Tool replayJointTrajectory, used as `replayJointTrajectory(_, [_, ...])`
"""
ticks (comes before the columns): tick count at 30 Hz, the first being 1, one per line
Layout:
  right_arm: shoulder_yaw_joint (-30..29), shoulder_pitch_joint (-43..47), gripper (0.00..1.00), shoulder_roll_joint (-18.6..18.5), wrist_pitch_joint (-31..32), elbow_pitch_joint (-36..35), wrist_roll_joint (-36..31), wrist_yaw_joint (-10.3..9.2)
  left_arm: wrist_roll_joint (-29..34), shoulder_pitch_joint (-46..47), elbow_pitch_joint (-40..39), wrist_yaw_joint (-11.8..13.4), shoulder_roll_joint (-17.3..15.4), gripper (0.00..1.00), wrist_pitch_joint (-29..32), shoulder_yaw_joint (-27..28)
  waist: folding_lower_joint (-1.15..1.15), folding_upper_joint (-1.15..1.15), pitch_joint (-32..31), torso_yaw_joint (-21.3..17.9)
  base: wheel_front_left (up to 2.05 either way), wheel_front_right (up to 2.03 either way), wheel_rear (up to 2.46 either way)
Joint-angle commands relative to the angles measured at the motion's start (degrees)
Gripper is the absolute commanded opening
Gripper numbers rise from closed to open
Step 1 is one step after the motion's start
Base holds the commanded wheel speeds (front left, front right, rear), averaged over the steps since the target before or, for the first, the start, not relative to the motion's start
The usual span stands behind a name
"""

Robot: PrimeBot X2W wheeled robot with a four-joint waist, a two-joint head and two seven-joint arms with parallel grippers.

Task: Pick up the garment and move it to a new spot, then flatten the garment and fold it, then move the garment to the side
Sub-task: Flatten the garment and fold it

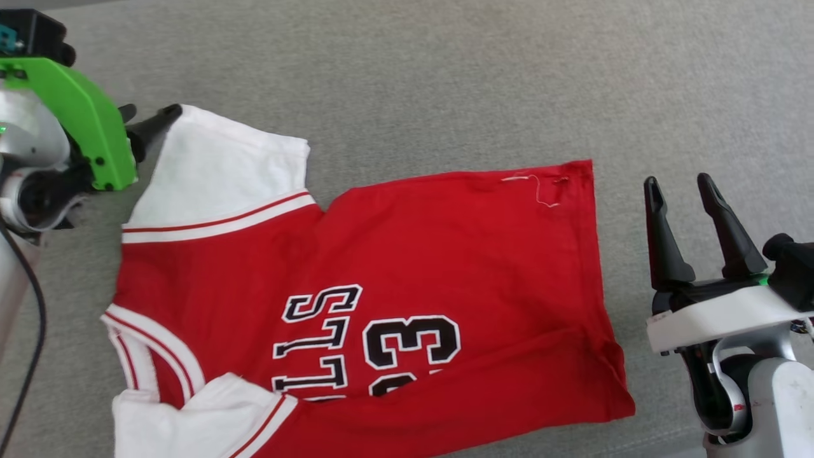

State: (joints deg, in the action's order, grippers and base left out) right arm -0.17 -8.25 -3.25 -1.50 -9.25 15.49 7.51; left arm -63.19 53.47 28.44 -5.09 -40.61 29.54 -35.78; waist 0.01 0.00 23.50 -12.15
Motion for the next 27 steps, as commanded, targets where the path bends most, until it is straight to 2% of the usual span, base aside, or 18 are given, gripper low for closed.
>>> replayJointTrajectory(1, [0.17,-1.38,1.00,0.26,-0.69,0.53,0.50,-0.02,-0.70,1.71,1.22,-0.54,-1.03,1.00,1.61,-0.11,-0.01,0.00,3.94,-4.08,0.00,0.00,0.00])
replayJointTrajectory(5, [0.25,-1.81,1.00,0.32,-1.32,1.91,1.21,-0.02,-1.65,3.69,4.79,-1.08,-1.56,1.00,5.04,-0.50,-0.01,0.00,5.49,-5.35,0.00,0.00,0.00])
replayJointTrajectory(9, [0.57,-2.10,1.00,0.34,-1.91,2.94,2.10,-0.02,-4.52,2.99,8.68,-1.27,-0.62,1.00,8.72,-0.52,-0.01,0.00,6.13,-6.19,0.00,0.00,0.00])
replayJointTrajectory(10, [0.27,-2.06,1.00,0.35,-2.08,3.64,2.35,-0.02,-6.13,1.55,10.64,-1.54,0.34,1.00,12.66,-1.79,-0.01,0.00,6.26,-6.43,0.00,0.00,0.00])
replayJointTrajectory(12, [-0.13,-2.01,1.00,0.36,-2.00,4.00,2.37,-0.02,-6.54,0.29,11.37,-1.60,0.85,1.00,16.10,-3.38,-0.01,0.00,6.17,-6.37,0.00,0.00,0.00])
replayJointTrajectory(13, [-0.38,-2.09,1.00,0.36,-1.90,4.15,2.45,-0.02,-6.68,-0.22,11.49,-1.62,1.17,0.44,17.57,-4.10,-0.01,0.00,6.13,-6.26,0.00,0.00,0.00])
replayJointTrajectory(14, [-0.60,-2.21,1.00,0.36,-1.81,4.28,2.52,-0.02,-6.84,-0.54,11.44,-1.65,1.46,0.00,18.31,-4.47,-0.01,0.00,6.11,-6.15,0.00,0.00,0.00])
replayJointTrajectory(17, [-1.12,-2.79,1.00,0.36,-1.13,4.67,2.97,-0.02,-7.16,-1.06,11.32,-1.51,2.51,0.00,18.92,-4.92,-0.01,0.00,5.85,-5.59,0.00,0.00,0.00])
replayJointTrajectory(21, [-0.32,-3.97,1.00,0.32,1.35,5.33,3.83,-0.02,-6.12,-0.40,10.56,-1.22,3.10,0.00,16.69,-4.86,-0.01,0.00,4.87,-4.66,0.00,0.00,0.00])
replayJointTrajectory(27, [2.59,-7.94,1.00,-2.81,9.89,9.09,8.02,-0.02,-3.71,2.09,8.03,-1.12,1.92,0.00,12.73,-4.22,-0.01,0.00,1.97,-2.70,0.00,0.00,0.00])
